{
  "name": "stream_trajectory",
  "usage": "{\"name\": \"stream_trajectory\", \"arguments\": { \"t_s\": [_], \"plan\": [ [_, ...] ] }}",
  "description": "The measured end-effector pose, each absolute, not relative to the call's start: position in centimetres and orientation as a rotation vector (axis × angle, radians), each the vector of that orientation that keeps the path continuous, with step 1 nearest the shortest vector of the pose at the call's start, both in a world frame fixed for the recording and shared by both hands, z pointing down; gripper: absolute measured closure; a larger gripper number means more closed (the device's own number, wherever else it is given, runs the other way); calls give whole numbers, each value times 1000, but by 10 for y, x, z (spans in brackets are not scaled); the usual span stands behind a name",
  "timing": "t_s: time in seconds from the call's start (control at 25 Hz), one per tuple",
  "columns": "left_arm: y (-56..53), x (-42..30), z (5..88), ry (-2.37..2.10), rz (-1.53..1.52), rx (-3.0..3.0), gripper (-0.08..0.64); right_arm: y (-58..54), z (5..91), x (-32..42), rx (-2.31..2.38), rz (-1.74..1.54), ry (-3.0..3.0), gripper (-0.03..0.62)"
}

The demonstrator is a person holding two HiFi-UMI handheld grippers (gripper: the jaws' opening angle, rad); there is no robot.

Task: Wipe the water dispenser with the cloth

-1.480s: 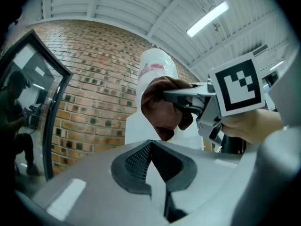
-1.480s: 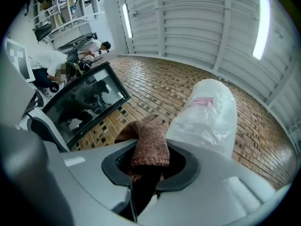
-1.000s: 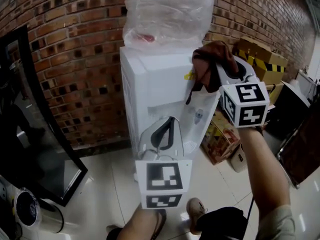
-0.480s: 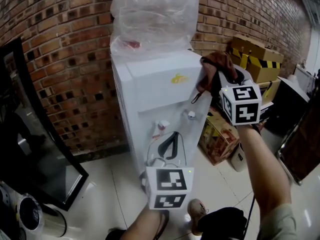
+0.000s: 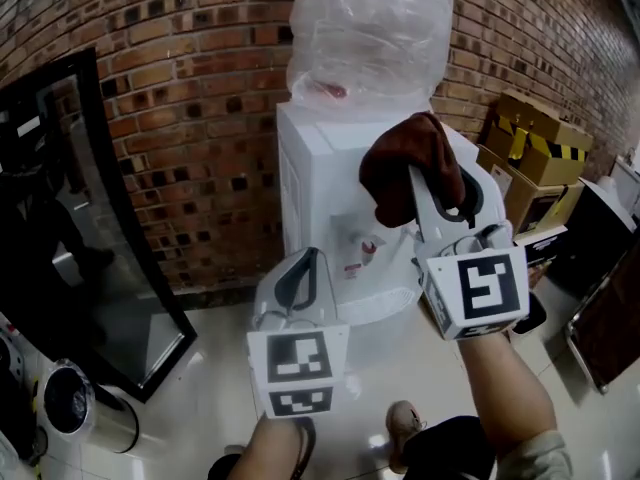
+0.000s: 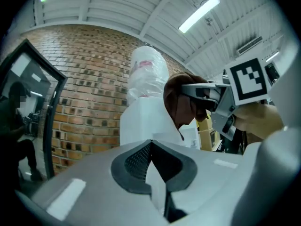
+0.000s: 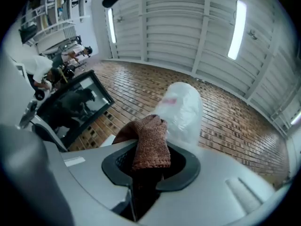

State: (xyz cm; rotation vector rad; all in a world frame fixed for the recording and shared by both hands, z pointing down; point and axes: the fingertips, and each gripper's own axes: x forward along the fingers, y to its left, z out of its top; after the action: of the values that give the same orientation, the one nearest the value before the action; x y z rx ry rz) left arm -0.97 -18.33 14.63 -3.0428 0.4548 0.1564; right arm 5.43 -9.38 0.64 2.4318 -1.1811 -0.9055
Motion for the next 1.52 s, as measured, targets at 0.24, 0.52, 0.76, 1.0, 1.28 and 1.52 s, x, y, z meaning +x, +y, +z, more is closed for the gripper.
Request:
{"name": "stream_trajectory", "arguments": {
  "t_s": [0.24,0.52,0.76,1.0,1.28,1.52],
  "plan": [
    [-229,-45,157,622,89,-3014,560,-171,56,16,2231,-873,-1315,492],
    [-244,-46,167,666,60,-3013,560,-179,75,32,2243,-912,-1255,491],
    [-193,-2,173,474,34,-3010,560,-135,85,87,2375,-804,-1159,491],
    [-112,48,183,209,7,-2985,560,-74,89,156,2503,-668,-1021,491],
    [-51,88,206,20,-53,-2962,560,-16,114,222,2558,-524,-863,491],
    [-40,103,226,-14,-128,-2952,560,-5,152,245,2583,-436,-854,491]
  ]
}}
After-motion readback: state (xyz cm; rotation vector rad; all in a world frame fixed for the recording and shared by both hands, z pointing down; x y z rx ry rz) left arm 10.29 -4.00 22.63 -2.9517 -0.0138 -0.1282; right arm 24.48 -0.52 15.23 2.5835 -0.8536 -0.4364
